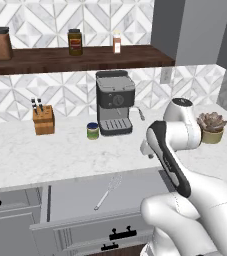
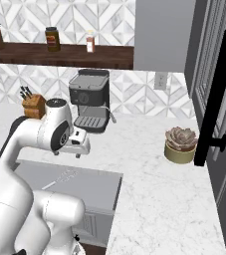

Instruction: Pick the whisk from the drawer and place it on the counter.

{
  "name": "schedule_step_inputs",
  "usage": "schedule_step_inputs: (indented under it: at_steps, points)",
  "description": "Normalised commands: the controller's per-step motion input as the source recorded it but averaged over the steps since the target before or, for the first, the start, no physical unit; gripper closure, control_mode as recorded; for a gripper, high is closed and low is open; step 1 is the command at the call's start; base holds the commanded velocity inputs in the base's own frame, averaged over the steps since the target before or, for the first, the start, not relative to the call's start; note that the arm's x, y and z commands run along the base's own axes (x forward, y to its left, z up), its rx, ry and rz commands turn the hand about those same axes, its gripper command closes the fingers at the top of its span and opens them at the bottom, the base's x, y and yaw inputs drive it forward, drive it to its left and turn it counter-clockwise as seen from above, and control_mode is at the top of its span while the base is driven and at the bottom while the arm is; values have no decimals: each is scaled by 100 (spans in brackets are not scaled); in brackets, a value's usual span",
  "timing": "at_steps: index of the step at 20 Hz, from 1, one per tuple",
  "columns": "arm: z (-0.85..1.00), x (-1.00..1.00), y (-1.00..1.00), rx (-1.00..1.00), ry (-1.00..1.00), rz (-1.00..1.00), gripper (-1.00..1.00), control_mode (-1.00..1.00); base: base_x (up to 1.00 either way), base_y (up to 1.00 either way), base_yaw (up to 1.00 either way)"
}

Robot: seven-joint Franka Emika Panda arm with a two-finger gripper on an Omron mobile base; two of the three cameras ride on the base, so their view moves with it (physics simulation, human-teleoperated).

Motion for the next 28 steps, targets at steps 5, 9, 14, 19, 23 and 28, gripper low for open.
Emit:
schedule_step_inputs:
  at_steps: [5,9,14,19,23,28]
  points:
    - [0,0,0,0,0,0,-100,100,-73,20,2]
    - [0,0,0,0,0,0,-100,100,-73,52,4]
    - [0,0,0,0,0,0,-100,100,-24,59,3]
    - [-2,2,-3,0,-2,0,-100,-100,0,1,0]
    - [-19,37,-8,0,-2,0,-100,-100,0,0,0]
    - [-52,74,1,0,-1,0,-100,-100,0,0,0]
